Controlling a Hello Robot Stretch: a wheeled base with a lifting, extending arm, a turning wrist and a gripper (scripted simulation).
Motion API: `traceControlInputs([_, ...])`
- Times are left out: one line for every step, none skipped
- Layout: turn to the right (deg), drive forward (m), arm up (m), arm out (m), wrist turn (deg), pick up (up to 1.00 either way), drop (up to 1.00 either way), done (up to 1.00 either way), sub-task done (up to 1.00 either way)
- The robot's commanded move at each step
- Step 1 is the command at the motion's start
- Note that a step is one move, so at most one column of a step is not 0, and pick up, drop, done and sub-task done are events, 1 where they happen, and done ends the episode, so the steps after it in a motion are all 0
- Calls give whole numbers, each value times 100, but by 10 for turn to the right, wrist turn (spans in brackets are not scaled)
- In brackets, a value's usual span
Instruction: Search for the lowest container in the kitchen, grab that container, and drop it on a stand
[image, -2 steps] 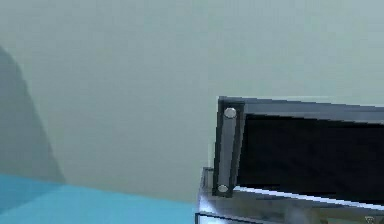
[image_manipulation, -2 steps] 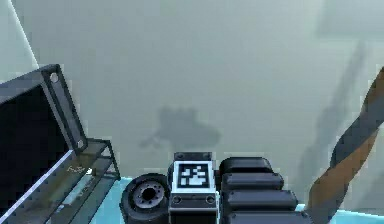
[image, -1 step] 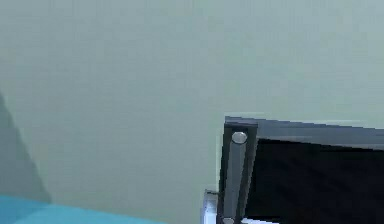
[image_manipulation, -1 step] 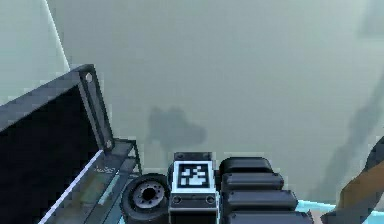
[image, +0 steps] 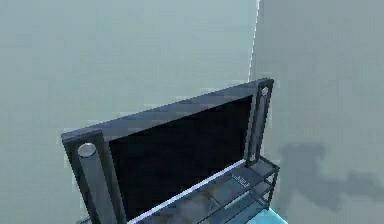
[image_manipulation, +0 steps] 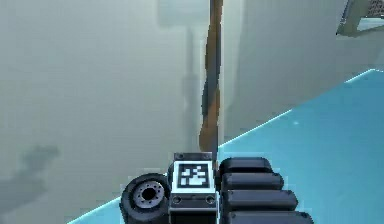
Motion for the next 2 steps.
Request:
traceControlInputs([450,0,0,0,0,0,0,0,0])
traceControlInputs([180,0,0,0,0,0,0,0,0])
